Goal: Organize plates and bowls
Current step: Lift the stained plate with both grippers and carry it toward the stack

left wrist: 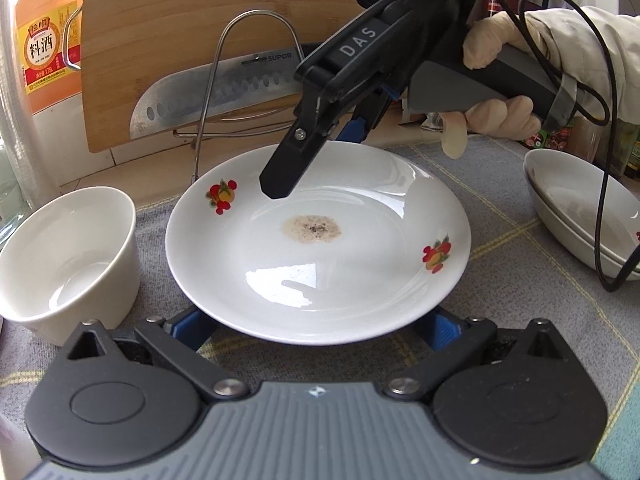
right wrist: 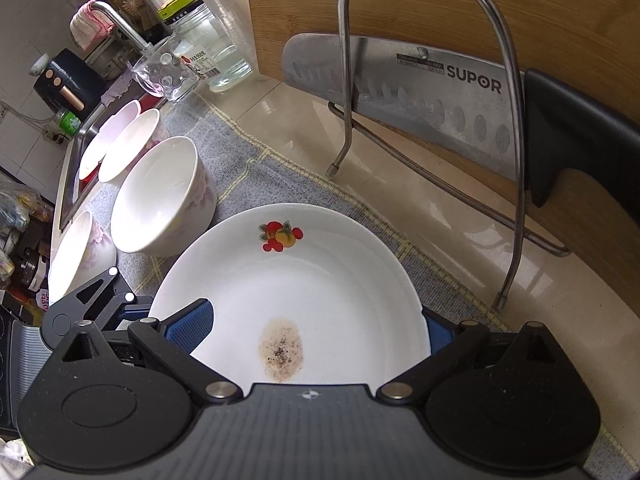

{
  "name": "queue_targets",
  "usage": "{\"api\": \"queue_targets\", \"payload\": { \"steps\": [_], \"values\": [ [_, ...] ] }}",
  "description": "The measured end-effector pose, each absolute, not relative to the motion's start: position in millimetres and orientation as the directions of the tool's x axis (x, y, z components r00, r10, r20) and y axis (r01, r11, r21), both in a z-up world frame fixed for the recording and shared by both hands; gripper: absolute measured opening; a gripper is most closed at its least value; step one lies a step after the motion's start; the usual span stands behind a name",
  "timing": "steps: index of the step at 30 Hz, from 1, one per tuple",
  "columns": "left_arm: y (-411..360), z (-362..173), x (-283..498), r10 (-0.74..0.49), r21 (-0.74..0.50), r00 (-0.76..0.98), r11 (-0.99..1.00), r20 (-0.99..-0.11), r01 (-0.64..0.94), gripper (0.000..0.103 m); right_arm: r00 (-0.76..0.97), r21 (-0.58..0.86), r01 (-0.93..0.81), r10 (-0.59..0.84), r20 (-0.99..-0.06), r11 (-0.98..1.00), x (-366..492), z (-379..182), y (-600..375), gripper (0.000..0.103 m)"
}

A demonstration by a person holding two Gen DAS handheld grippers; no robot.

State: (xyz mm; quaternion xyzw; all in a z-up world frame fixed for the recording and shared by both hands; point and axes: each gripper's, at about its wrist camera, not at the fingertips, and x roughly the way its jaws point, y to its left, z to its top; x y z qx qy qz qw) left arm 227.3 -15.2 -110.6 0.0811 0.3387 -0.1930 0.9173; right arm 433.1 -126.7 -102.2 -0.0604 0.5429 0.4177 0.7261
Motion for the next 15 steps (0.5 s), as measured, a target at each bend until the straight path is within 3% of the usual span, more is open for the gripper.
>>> {"api": "queue_targets", "payload": {
  "steps": [15],
  "values": [
    [-14.2, -103.7, 217.9, -0.31, 0.051, 0.674, 0.887, -0.67, 0.459, 0.102, 0.054, 0.377, -0.666, 0.546, -0.836, 0.643, 413.3, -96.4, -133.6, 0.103]
  ]
}}
